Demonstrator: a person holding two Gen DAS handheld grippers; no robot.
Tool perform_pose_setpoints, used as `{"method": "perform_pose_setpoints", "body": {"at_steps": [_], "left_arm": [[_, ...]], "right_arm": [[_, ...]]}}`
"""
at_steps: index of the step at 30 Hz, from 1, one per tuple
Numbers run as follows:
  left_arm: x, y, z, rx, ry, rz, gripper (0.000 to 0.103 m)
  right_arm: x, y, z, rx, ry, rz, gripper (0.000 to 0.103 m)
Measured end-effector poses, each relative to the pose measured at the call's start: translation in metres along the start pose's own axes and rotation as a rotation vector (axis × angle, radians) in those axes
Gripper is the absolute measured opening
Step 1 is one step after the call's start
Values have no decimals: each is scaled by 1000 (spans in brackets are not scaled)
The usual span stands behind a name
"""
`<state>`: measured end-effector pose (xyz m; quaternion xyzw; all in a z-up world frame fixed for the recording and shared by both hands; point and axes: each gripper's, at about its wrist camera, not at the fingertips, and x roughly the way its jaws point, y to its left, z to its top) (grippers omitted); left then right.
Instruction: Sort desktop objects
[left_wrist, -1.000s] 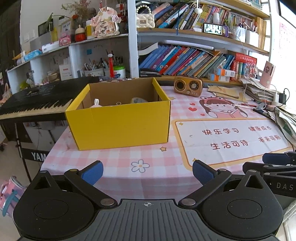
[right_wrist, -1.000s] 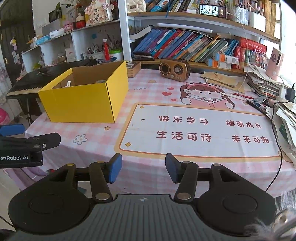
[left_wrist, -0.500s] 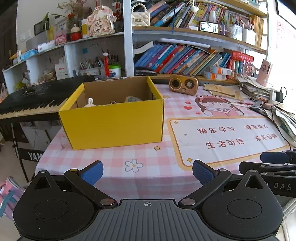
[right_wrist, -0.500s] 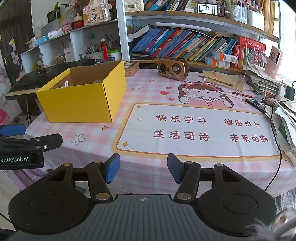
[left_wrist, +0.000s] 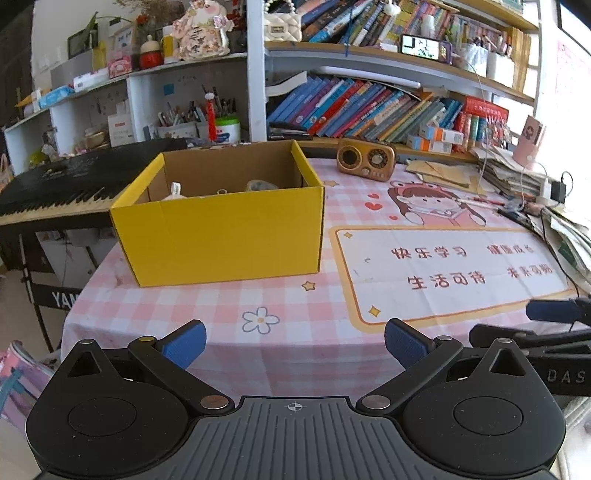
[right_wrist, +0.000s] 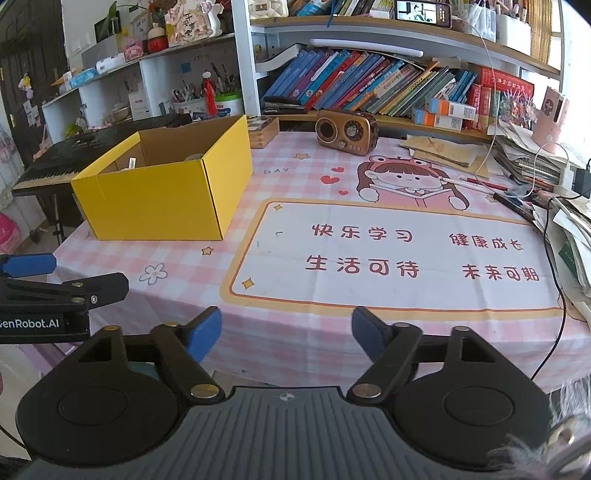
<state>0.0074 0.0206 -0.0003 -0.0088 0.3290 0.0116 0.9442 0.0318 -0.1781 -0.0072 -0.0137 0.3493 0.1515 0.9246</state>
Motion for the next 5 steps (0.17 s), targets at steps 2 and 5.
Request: {"method": "perform_pose_setpoints", "body": {"at_steps": [2, 5], "left_arm": [[1, 3, 0, -25, 3, 2, 103], [4, 5, 1, -47, 11, 15, 103]], "right_arm": [[1, -2, 1, 1, 4, -2, 82], [3, -6, 4, 7, 5, -10, 86]]}}
